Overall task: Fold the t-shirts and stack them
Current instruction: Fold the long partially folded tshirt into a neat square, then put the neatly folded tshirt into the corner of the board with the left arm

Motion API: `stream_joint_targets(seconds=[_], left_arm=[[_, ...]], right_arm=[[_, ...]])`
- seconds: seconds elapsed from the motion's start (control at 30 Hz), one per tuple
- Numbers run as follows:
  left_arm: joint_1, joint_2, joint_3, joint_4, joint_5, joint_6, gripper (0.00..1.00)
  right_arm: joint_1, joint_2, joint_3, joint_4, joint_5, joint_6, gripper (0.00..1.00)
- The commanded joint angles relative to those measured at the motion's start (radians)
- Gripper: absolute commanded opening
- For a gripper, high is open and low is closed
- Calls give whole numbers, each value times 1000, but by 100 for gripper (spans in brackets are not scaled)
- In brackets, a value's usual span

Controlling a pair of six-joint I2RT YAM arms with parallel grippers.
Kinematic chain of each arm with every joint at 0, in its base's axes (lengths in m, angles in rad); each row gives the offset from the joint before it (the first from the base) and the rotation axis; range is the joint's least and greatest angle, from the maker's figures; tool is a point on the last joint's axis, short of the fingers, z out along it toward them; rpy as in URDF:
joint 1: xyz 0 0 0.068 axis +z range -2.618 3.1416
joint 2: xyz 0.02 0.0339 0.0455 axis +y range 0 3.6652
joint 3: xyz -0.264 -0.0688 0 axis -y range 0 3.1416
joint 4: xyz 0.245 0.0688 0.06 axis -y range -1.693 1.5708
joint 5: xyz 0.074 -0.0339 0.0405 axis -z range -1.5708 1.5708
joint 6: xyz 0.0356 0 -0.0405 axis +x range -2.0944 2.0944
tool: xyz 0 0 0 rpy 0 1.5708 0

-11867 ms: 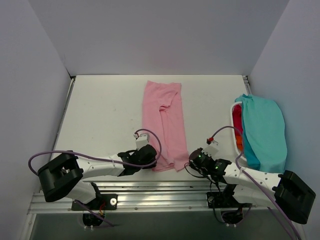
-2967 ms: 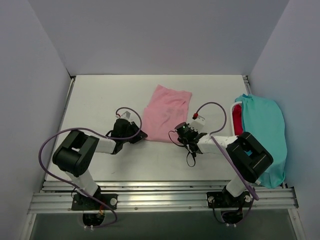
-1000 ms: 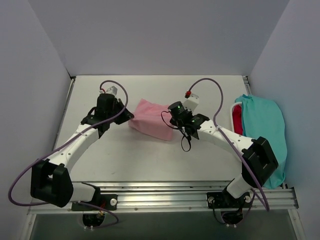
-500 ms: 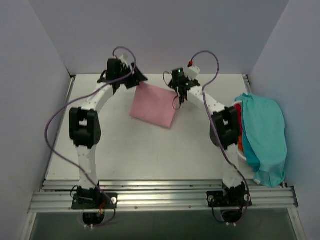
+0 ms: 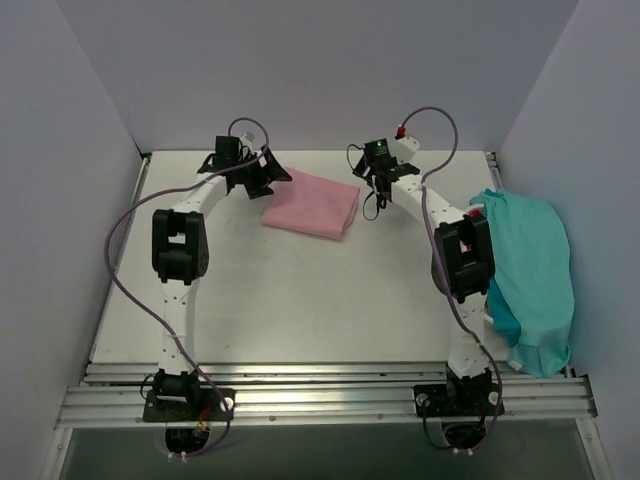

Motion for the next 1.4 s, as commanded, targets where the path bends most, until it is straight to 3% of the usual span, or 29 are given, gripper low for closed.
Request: stream_joint_targets(seconds=[0.0, 0.2, 0.27, 0.37, 0.43, 0.63, 0.83, 1.0, 1.1, 1.27, 1.37], left_arm=[[29, -298, -115, 20, -131, 76, 94], [21, -628, -554, 148, -305, -11, 94], [4, -691, -744, 220, -347, -100, 94], [-82, -753, -883, 361, -456, -186, 94], [-160, -709, -880, 423, -502, -202, 94], [-286, -433, -649, 426, -485, -285, 94], [-352, -298, -456, 429, -546, -294, 94], [-386, -224, -366, 409, -516, -306, 94], [-413, -239, -384, 414, -516, -306, 94], [-450, -384, -586, 445, -640, -334, 94], [-467, -451, -729, 478, -712, -423, 94]], right_arm=[[26, -212, -106, 41, 30, 20, 100], [41, -450, -469, 153, 23, 74, 100], [46, -504, -541, 165, 1, 85, 100], [66, -618, -690, 216, -6, 114, 100], [87, -697, -787, 242, -17, 134, 100], [173, -854, -916, 204, 16, 138, 100], [218, -991, -1016, 179, 41, 137, 100], [213, -1034, -1062, 179, 75, 109, 100], [205, -1023, -1051, 179, 60, 105, 100], [207, -1060, -1060, 159, 40, 102, 100], [205, -1080, -1062, 161, 37, 102, 100]])
